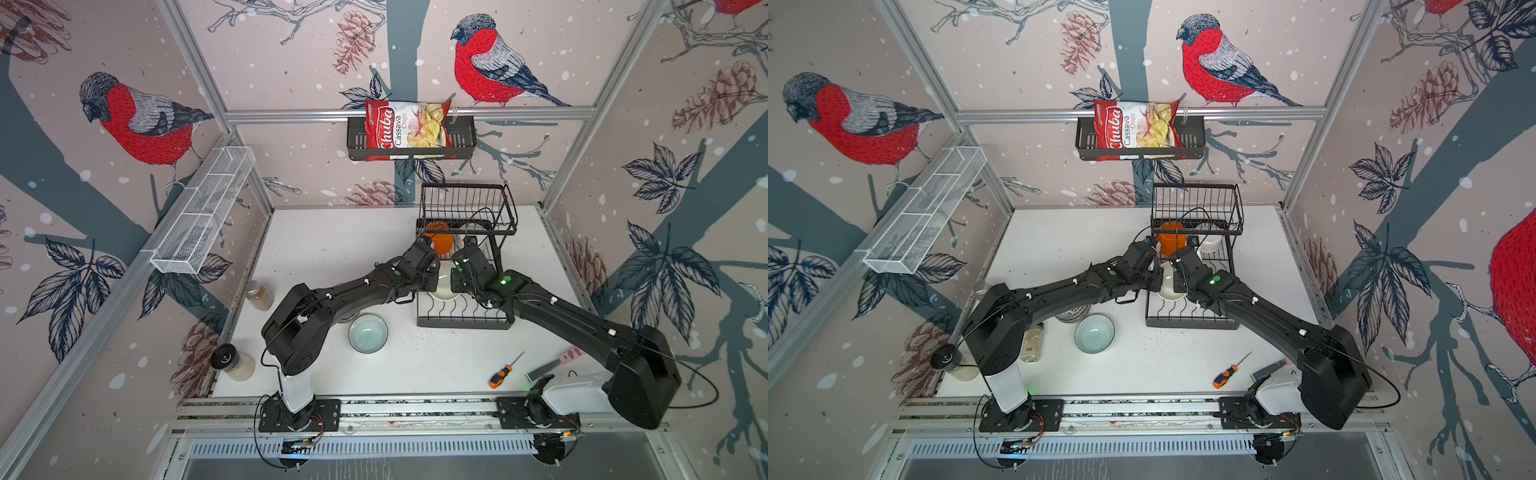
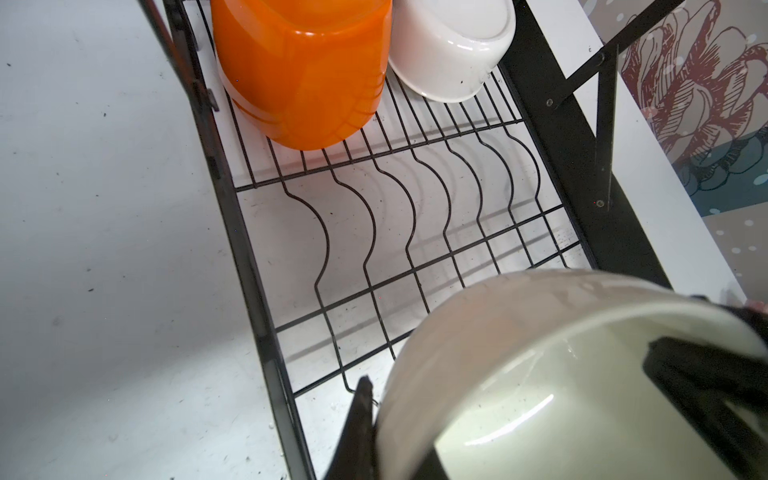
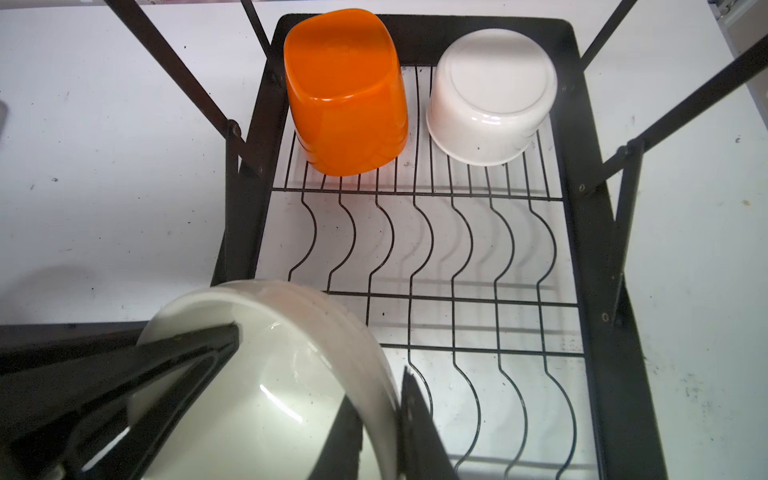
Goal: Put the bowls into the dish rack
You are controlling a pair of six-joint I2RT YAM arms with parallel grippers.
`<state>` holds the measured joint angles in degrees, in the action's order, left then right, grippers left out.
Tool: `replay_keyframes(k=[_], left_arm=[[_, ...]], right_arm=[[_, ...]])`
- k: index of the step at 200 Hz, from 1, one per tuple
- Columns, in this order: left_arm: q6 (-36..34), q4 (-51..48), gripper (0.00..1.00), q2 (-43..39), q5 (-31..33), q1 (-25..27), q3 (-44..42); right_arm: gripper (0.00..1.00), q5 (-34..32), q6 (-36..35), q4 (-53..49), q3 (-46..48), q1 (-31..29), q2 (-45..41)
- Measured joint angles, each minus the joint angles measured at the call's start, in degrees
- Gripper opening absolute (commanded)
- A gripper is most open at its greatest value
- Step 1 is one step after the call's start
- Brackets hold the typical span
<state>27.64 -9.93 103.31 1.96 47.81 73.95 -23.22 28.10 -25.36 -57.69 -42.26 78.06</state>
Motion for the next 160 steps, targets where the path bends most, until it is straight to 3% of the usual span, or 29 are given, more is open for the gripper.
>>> replay_keyframes(k=[21, 87, 113, 160], left_arm=[[-0.2, -0.1, 0.00, 0.0, 0.0, 0.0, 0.0], [-0.6, 0.5, 0.00, 0.0, 0.0, -0.1, -0.2], [-0.5, 0.7, 0.00, 0.0, 0.0, -0.1, -0.4], [-0.5, 1.2, 0.00, -0.1, 0.0, -0.1, -0.7]], right_arm=[[0.00, 0.0, -0.2, -0.1, 0.1, 0.0, 0.1], [0.00, -1.0, -1.9, -0.9, -0.4, -0.2, 0.5], [0.09, -1.8, -2.7, -1.9, -1.2, -0.5, 1.4], [0.12, -2.5, -3.2, -4.1, -3.0, -0.7, 2.5]])
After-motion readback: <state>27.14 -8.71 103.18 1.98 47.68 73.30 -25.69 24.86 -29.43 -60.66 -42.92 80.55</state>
